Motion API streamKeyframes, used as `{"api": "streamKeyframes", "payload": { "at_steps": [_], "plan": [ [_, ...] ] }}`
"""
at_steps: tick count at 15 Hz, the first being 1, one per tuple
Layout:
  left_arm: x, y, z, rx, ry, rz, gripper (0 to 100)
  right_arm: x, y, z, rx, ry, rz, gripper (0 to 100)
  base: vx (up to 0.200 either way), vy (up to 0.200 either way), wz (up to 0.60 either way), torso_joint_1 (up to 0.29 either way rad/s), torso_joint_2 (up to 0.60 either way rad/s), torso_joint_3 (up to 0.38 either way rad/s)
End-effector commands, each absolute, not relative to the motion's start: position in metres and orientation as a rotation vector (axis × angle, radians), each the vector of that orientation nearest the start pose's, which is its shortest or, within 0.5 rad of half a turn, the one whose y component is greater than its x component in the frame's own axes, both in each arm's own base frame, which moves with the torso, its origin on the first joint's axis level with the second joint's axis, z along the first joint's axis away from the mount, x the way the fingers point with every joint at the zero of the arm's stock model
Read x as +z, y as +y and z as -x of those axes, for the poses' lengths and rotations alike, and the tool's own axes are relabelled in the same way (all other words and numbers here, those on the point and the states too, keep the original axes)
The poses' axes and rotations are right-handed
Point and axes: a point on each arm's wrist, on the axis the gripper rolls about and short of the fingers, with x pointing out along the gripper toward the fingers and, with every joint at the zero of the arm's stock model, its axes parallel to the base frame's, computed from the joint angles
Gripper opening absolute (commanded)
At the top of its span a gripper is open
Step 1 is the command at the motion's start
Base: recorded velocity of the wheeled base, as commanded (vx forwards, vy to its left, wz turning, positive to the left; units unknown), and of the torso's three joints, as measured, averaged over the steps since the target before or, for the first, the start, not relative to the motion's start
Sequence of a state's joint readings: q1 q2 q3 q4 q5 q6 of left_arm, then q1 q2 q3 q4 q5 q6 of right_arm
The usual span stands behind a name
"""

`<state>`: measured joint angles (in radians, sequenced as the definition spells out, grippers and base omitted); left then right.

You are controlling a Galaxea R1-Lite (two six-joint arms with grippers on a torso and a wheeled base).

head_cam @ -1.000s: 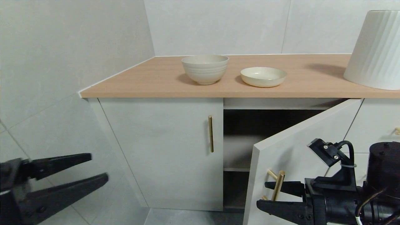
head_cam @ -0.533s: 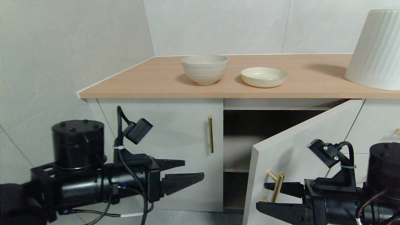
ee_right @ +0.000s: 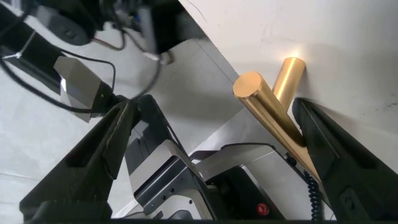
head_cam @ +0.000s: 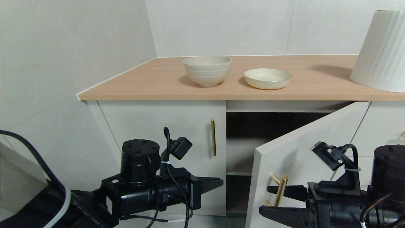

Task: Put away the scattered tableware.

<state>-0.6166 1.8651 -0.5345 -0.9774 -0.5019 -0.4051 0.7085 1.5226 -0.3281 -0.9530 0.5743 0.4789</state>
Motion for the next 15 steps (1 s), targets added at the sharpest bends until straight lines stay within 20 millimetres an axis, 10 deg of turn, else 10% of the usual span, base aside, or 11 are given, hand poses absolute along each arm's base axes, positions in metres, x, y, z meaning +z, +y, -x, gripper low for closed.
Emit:
{"api": "streamKeyframes", "payload": {
  "at_steps": [1, 6, 15],
  "plan": [
    [0.087, -0.196, -0.253, -1.018, 0.573, 0.331, 0, 0.141, 0.150, -0.156, 1.186, 0.558, -0.391, 100, 0.000, 0.000, 0.00, 0.000, 0.00, 0.000],
    [0.053, -0.255, -0.260, -1.177, 0.433, 0.323, 0, 0.137, 0.148, -0.154, 1.172, 0.573, -0.387, 100, 0.000, 0.000, 0.00, 0.000, 0.00, 0.000],
    [0.076, -0.273, -0.244, -1.262, 0.360, 0.313, 0, 0.127, 0.121, -0.136, 0.866, 0.438, -0.227, 100, 0.000, 0.000, 0.00, 0.000, 0.00, 0.000]
  ]
}}
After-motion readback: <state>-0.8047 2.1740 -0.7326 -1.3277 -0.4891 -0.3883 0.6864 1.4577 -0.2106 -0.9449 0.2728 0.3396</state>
